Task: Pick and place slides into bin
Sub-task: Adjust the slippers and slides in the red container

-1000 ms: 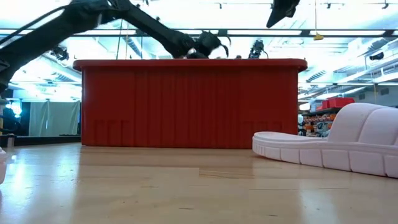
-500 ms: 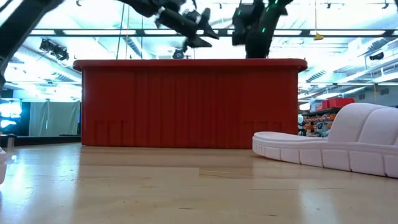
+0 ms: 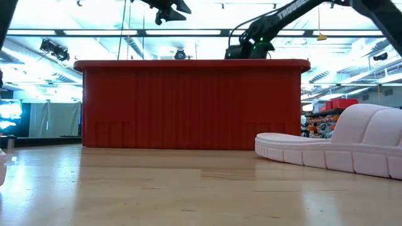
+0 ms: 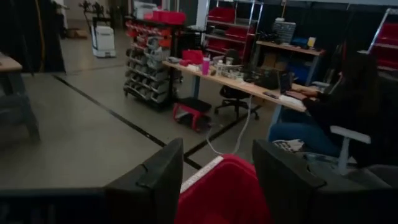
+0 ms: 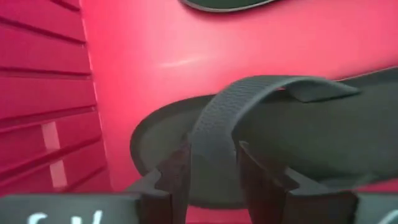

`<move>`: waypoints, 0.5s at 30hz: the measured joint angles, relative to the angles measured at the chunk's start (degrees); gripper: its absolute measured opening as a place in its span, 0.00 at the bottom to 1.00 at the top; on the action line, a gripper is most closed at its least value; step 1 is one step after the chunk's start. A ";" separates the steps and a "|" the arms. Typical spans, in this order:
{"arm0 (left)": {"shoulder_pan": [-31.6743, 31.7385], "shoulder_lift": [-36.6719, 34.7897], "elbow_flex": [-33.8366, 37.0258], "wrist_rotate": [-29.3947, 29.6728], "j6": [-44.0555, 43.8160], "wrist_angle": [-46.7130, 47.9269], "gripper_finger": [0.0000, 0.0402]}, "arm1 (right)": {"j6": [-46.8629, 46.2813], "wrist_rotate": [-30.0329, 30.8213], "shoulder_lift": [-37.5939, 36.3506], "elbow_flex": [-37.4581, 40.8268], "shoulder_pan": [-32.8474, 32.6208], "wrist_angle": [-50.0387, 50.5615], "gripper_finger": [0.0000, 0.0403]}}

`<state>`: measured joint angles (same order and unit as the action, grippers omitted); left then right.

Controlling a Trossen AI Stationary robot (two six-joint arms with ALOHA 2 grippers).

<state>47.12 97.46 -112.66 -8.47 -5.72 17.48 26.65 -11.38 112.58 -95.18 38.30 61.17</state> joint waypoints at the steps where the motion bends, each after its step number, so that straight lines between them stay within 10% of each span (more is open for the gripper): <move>1: 0.12 -0.14 0.00 0.11 0.42 0.00 0.49 | 0.16 -0.38 0.68 0.00 -0.02 -0.01 0.33; 15: 0.71 -0.21 0.00 0.32 3.59 -0.43 0.48 | 0.49 -2.71 8.24 -0.02 1.21 -7.30 0.31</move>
<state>47.83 97.25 -112.66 -8.15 -2.13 17.05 27.13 -14.09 120.82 -95.20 39.51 53.87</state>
